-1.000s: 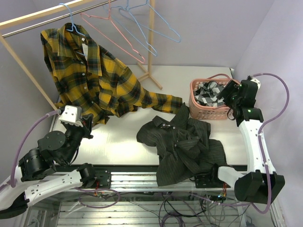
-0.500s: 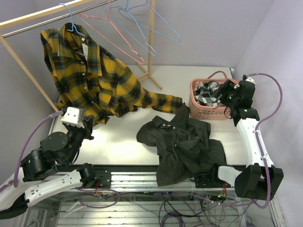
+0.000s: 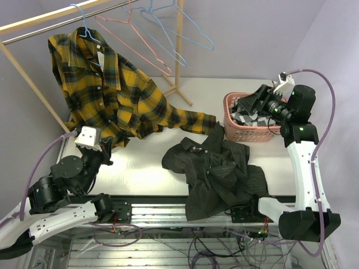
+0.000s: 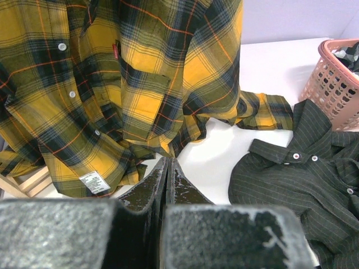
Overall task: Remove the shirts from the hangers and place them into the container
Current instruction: Pick up the shirt from the center of the board.
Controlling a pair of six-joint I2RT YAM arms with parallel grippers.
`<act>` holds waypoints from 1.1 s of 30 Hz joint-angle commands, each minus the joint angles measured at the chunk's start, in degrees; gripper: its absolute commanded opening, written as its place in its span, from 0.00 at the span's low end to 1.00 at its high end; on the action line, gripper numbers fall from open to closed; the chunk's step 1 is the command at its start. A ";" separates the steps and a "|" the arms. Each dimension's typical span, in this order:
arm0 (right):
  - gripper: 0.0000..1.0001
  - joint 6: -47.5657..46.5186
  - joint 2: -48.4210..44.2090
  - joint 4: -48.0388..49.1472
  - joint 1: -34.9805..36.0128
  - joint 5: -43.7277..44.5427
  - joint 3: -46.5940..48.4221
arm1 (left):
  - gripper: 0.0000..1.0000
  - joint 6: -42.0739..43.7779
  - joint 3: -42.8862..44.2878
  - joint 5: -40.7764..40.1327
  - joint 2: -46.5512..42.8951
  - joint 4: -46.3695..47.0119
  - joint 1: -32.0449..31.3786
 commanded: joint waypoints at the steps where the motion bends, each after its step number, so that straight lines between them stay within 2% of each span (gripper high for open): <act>1: 0.72 -8.73 0.07 -15.72 0.79 -4.94 4.83 | 0.07 0.28 -0.39 0.89 1.99 3.11 -0.29; 3: 0.74 -11.74 0.59 -22.80 2.60 -2.01 4.39 | 0.07 0.31 -0.41 1.28 2.69 3.46 -0.28; 5: 0.75 -11.91 -1.47 -24.52 6.09 0.61 -0.25 | 0.07 0.33 -0.76 1.58 3.10 4.01 -0.30; 11: 0.76 -1.48 -9.64 -19.93 22.07 8.65 -17.80 | 0.07 0.61 -1.31 2.71 3.72 6.05 -0.29; 16: 0.76 2.57 -12.31 -18.74 29.69 12.94 -25.52 | 0.07 0.40 -0.61 3.15 4.65 5.66 -0.32; 18: 0.77 3.33 -11.78 -18.37 32.62 14.22 -27.25 | 0.07 0.01 -0.67 3.22 4.64 5.63 -0.28; 21: 0.77 6.15 -10.17 -16.75 40.88 16.55 -27.33 | 0.07 -0.85 -0.87 3.47 4.34 5.42 -0.28; 24: 0.79 10.31 -6.97 -14.63 51.57 23.05 -27.07 | 0.07 -1.57 -0.91 3.25 3.93 4.88 -0.28; 27: 0.81 13.80 -1.61 -11.72 58.93 28.87 -27.76 | 0.07 -1.98 -0.89 3.18 3.53 4.63 -0.32; 33: 0.81 18.58 4.67 -6.00 61.52 38.25 -29.74 | 0.07 -2.60 0.06 2.83 2.97 2.99 -0.34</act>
